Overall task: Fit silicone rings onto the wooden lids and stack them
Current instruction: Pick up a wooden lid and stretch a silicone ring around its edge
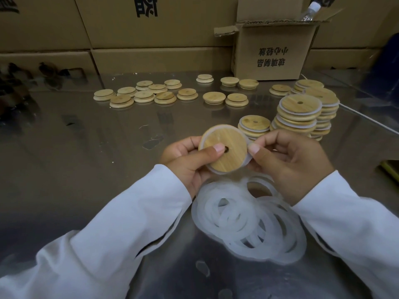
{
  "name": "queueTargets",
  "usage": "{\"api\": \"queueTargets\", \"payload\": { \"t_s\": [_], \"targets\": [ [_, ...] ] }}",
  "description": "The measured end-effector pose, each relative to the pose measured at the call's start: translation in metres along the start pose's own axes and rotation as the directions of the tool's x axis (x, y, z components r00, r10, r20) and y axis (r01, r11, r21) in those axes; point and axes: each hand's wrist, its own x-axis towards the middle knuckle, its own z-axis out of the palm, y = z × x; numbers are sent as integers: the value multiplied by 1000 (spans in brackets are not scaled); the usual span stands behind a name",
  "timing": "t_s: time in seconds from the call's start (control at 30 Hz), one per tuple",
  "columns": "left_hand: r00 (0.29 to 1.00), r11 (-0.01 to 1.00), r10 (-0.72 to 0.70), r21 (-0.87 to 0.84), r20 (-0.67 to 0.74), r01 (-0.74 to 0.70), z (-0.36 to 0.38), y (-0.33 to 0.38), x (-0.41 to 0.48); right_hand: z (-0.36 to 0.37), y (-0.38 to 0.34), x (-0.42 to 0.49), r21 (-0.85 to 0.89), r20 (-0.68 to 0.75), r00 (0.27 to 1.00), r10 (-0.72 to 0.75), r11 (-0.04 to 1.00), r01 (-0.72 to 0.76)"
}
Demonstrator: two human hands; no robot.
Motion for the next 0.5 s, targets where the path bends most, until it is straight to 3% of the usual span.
{"api": "queueTargets", "payload": {
  "t_s": [0.27, 0.5],
  "targets": [
    [1000, 999, -7, -50, 17, 8, -3, -1, 1, 6, 2, -4, 27, 20, 999, 48, 998, -48],
    [999, 990, -34, 142, 35, 29, -9, -7, 2, 3, -1, -4, 3, 39, 998, 48, 999, -49]
  ]
}}
